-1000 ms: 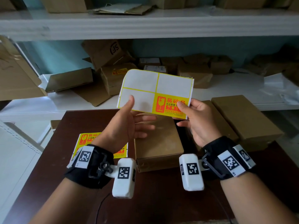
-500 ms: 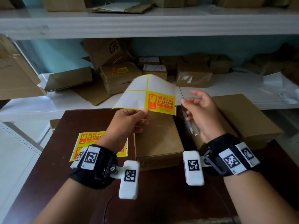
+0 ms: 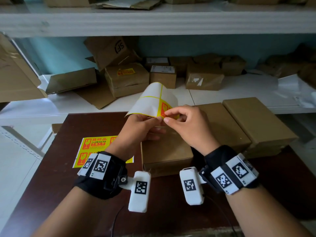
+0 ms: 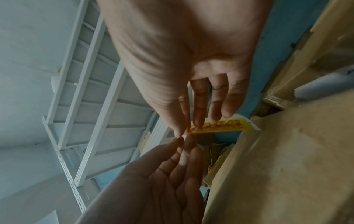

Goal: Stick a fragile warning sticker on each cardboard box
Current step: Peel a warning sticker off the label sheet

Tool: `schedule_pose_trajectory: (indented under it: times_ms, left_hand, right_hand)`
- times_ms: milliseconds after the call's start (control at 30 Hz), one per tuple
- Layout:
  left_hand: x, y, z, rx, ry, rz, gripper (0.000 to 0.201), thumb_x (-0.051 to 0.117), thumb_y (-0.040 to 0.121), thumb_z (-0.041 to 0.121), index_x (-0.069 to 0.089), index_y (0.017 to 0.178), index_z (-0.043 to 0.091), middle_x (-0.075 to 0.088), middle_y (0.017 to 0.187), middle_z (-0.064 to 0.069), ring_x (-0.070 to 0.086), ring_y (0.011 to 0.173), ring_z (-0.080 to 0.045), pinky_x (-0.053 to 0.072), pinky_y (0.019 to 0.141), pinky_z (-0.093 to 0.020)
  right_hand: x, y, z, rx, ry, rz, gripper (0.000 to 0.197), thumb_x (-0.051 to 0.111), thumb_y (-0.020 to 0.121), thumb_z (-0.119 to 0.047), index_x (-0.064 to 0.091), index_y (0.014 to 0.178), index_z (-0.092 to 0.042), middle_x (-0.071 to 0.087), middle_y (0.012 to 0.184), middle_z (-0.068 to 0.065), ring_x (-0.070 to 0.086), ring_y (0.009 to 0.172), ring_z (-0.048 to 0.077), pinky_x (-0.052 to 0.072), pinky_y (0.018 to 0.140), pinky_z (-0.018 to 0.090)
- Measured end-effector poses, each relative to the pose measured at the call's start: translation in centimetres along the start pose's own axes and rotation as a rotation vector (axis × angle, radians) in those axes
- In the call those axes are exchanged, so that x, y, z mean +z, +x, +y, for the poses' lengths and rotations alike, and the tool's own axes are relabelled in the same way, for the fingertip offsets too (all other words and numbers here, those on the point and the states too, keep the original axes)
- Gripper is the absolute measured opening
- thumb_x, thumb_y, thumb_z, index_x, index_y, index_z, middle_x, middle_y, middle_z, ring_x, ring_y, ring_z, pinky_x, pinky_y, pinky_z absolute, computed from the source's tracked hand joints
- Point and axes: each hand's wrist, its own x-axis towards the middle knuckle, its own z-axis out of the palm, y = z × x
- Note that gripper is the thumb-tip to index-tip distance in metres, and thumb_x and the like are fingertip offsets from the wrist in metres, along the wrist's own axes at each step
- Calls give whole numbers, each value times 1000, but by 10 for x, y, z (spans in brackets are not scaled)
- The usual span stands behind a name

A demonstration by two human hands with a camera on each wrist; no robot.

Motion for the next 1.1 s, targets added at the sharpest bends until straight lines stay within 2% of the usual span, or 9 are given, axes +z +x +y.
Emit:
schedule_pose_trajectory:
  times_ms: [200,467,600,700,800,900,1033,1100]
  left_hand:
    - [0,-2,2,-24,-10,-36,20,59,98,18,72,101,3,76,92,-7,74,84,-18,56,68,-25]
    - [2,-2,-1,-36,-11,-27,22,58,98,17,71,105,1,76,96,-8,72,84,-17,54,67,-24]
    - [3,-1,-5,-30,39,-3,18,58,98,13,70,97,0,74,87,-9,71,78,-15,54,65,-22]
    - [1,1,-7,-23,97,4,17,57,96,8,69,99,-4,72,90,-14,70,80,-19,54,64,-21]
    - [1,0,-9,-28,112,-4,15,58,95,6,70,94,-3,73,91,-15,71,82,-18,55,66,-19]
    - [2,-2,-10,-34,129,-1,15,59,96,7,70,91,-2,73,86,-14,72,78,-15,56,66,-18]
    - [5,-14,-12,-38,141,21,15,59,96,8,70,92,-3,73,83,-11,71,77,-15,57,66,-17]
    - [8,-23,-15,-44,135,29,15,59,95,7,70,92,-2,74,81,-9,71,75,-14,57,66,-18]
  right_hand:
    - [-1,1,4,-12,14,-31,14,75,83,-26,78,94,-34,73,87,-15,57,63,6,51,63,25]
    - [-1,-1,6,-30,-19,-58,19,76,84,-21,78,99,-32,72,85,-18,53,59,-1,39,58,13]
    - [1,-4,7,4,5,-86,17,77,82,-25,76,97,-34,72,84,-18,56,62,0,46,61,18]
    - [4,-8,9,50,49,-132,19,80,78,-32,73,96,-38,73,90,-17,62,72,4,52,69,26]
    - [1,-10,12,81,68,-253,36,85,75,-22,71,106,-33,71,99,-15,64,84,7,53,76,24]
    - [-5,-12,14,79,40,-341,51,87,71,-10,68,113,-31,66,100,-20,59,85,4,53,77,25]
    - [-9,-22,13,90,40,-383,54,88,69,-12,67,114,-35,67,106,-12,60,92,6,56,83,33]
    - [-12,-31,11,93,65,-392,50,86,72,-12,69,114,-31,68,105,-11,59,88,0,55,80,27]
